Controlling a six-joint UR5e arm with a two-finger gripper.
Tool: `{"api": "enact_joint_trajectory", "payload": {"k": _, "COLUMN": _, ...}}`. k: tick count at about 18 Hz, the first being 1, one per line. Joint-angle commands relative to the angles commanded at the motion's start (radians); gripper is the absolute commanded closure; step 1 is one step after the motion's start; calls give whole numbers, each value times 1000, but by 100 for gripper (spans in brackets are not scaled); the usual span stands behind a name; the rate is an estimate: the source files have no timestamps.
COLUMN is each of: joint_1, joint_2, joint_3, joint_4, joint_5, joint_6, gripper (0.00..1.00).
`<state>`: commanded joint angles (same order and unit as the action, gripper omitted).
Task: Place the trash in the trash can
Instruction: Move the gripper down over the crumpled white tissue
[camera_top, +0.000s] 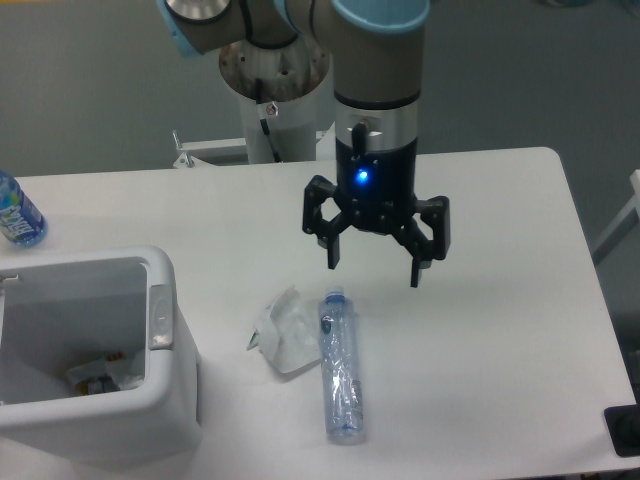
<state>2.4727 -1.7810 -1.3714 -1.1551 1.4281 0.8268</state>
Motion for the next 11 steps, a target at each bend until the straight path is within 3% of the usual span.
{"api": "enact_joint_trajectory", "payload": {"k": 4, "joint_1": -8, "joint_2": 5, "joint_3": -26, "joint_4": 9, "joint_5": 0, "joint_6": 0, "gripper": 0}}
{"api": "enact_joint_trajectory", "payload": {"k": 11, "joint_1": -20, "joint_2": 31, "joint_3": -188, "joint_4": 144, "joint_5": -3, "joint_6": -12, "gripper": 0}}
